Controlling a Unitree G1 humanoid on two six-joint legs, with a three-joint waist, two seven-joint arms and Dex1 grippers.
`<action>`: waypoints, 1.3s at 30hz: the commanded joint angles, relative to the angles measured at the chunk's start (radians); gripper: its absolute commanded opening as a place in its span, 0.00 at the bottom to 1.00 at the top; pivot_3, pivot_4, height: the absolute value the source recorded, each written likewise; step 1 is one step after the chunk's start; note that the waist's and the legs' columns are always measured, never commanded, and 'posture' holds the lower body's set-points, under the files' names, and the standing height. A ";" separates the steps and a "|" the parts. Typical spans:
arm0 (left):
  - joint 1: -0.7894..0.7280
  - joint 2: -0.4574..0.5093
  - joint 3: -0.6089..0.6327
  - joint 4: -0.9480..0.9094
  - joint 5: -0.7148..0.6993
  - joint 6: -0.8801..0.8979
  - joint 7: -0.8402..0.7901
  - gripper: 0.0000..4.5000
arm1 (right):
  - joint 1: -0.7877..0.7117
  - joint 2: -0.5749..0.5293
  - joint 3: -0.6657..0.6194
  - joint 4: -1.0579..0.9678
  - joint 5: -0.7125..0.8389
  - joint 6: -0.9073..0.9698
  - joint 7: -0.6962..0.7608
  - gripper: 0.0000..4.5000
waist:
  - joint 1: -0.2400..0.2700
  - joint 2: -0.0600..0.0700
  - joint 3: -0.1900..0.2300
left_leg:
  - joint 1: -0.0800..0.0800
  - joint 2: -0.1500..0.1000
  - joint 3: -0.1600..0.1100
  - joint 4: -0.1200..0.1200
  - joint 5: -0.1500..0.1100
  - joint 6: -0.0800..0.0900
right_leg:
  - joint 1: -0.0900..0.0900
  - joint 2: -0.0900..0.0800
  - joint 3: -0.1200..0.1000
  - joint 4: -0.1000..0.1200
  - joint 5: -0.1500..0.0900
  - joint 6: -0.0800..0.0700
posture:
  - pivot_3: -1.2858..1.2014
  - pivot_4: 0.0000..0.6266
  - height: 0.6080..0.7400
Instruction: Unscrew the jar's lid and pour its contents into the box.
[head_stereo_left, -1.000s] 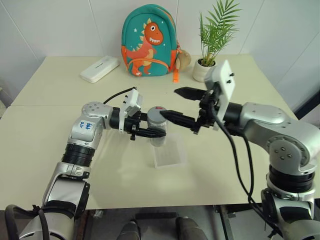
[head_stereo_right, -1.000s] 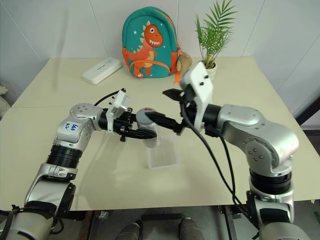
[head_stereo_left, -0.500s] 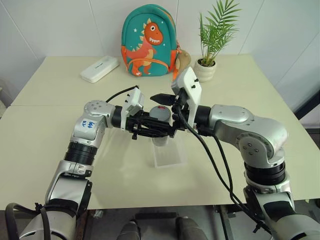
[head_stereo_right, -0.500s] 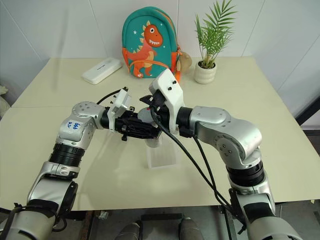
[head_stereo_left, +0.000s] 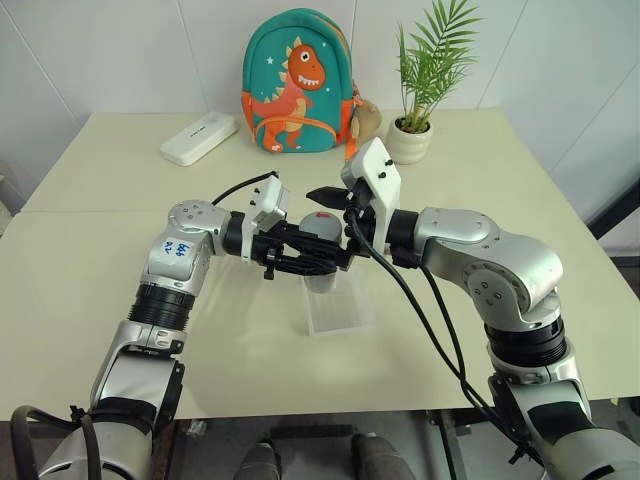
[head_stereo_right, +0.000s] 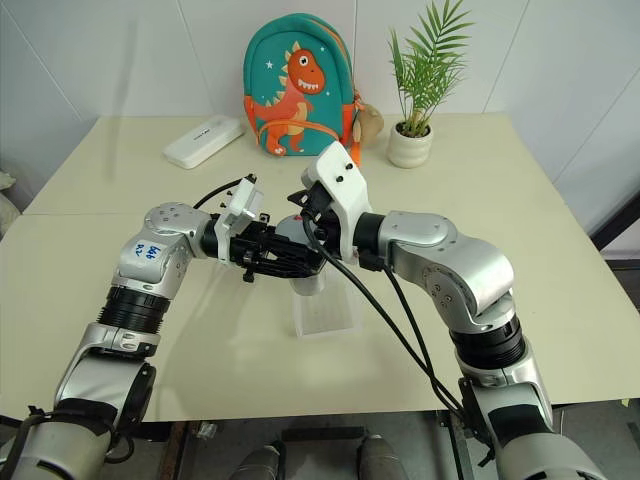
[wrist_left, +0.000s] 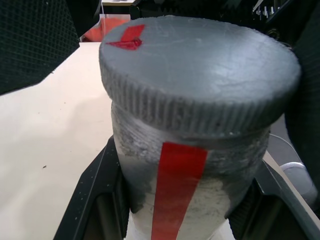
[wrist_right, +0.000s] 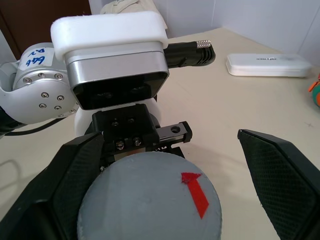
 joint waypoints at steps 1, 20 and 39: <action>-0.019 0.007 0.006 -0.011 -0.013 -0.017 -0.008 0.46 | -0.006 -0.042 -0.061 -0.037 -0.006 0.003 -0.005 1.00 | 0.001 0.000 0.000 | 0.000 0.000 0.000 0.000 0.000 0.000 | 0.000 0.000 0.000 0.000 0.000 0.000 | 0.52 0.24 1.00; -0.038 0.004 0.003 0.028 -0.003 -0.036 -0.008 0.46 | 0.051 -0.148 -0.128 -0.127 0.050 0.075 -0.011 1.00 | 0.002 0.000 0.000 | 0.000 0.000 0.000 0.000 0.000 0.000 | 0.000 0.000 0.000 0.000 0.000 0.000 | 0.52 0.24 1.00; -0.047 0.004 0.004 0.045 0.002 -0.047 -0.004 0.46 | 0.086 -0.227 -0.173 -0.182 0.118 0.112 0.002 1.00 | 0.002 0.000 0.000 | 0.000 0.000 0.000 0.000 0.000 0.000 | 0.000 0.000 0.000 0.000 0.000 0.000 | 0.52 0.24 1.00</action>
